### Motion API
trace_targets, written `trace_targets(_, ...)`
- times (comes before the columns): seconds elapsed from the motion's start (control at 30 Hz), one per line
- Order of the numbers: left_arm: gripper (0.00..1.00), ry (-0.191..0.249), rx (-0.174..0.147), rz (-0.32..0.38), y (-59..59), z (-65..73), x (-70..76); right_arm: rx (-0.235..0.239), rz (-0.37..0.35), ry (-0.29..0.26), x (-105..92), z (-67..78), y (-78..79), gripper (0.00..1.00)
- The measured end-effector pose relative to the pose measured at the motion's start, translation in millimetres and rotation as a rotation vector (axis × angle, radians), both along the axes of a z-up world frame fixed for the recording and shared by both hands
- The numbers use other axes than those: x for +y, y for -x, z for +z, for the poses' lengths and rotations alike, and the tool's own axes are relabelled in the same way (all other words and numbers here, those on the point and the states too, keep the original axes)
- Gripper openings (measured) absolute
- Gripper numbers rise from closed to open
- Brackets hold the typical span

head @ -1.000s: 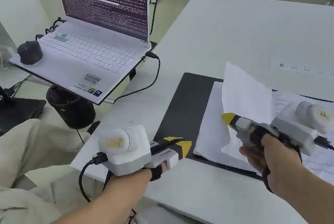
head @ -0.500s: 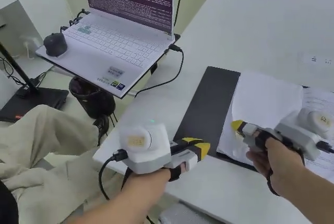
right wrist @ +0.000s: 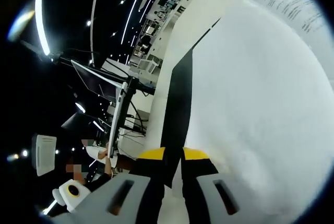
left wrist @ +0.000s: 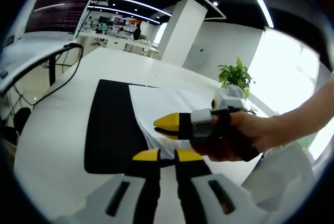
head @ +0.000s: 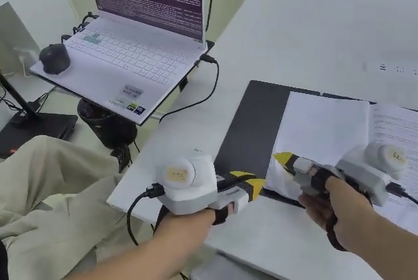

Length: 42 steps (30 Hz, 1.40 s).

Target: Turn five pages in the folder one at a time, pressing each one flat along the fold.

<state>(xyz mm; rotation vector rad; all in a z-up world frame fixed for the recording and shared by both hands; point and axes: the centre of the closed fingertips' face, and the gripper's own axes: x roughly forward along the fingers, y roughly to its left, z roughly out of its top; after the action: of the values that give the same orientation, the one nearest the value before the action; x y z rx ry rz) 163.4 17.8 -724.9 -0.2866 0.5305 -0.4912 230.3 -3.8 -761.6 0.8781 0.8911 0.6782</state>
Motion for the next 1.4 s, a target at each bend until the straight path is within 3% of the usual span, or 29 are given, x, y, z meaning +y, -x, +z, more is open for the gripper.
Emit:
trace_targets(0.17, 0.1, -0.083, -0.033, -0.094, -12.1, -10.1, -21.4, -0.002, -0.03, -0.034, -34.8, 5.5, -6.0, 0.06)
trace_targets(0.3, 0.11, -0.124, -0.048, -0.137, -26.2, -19.9, -37.3, -0.007, -0.061, -0.018, -68.3, 4.3, -14.1, 0.06)
trace_targets(0.37, 0.11, -0.175, -0.065, -0.155, -32.7, -25.6, -41.0, -0.008, -0.072, -0.009, -83.0, 3.7, -18.3, 0.06)
trace_targets(0.5, 0.11, -0.229, -0.042, -0.156, -41.7, -43.4, -39.8, -0.013, -0.091, -0.006, -104.8, 3.7, -27.7, 0.06)
trace_targets(0.63, 0.12, -0.292, -0.025, -0.177, -38.1, -56.5, -36.4, -0.016, -0.1, -0.015, -118.6, 5.4, -36.3, 0.05)
trace_targets(0.7, 0.12, -0.367, -0.003, -0.192, -33.2, -67.2, -28.3, -0.016, -0.098, -0.012, -122.8, 5.4, -39.8, 0.05)
trace_targets(0.73, 0.11, -0.349, -0.096, -0.195, -40.5, -57.6, -32.9, -0.017, -0.097, -0.013, -124.2, 5.3, -41.5, 0.05)
trace_targets(0.77, 0.11, -0.351, -0.022, -0.186, -31.8, -65.7, -30.0, -0.014, -0.093, -0.015, -125.5, 4.9, -43.5, 0.05)
trace_targets(0.8, 0.11, -0.368, -0.053, -0.197, -34.6, -63.9, -31.0, -0.014, -0.092, -0.013, -126.4, 4.6, -44.8, 0.05)
trace_targets(1.0, 0.11, -0.404, -0.076, -0.226, -33.4, -61.7, -32.4, -0.016, -0.077, -0.007, -129.4, 2.0, -56.7, 0.05)
trace_targets(1.4, 0.11, -0.395, -0.085, -0.213, -31.4, -61.4, -30.4, 0.004, -0.059, -0.007, -130.3, -8.8, -77.5, 0.02)
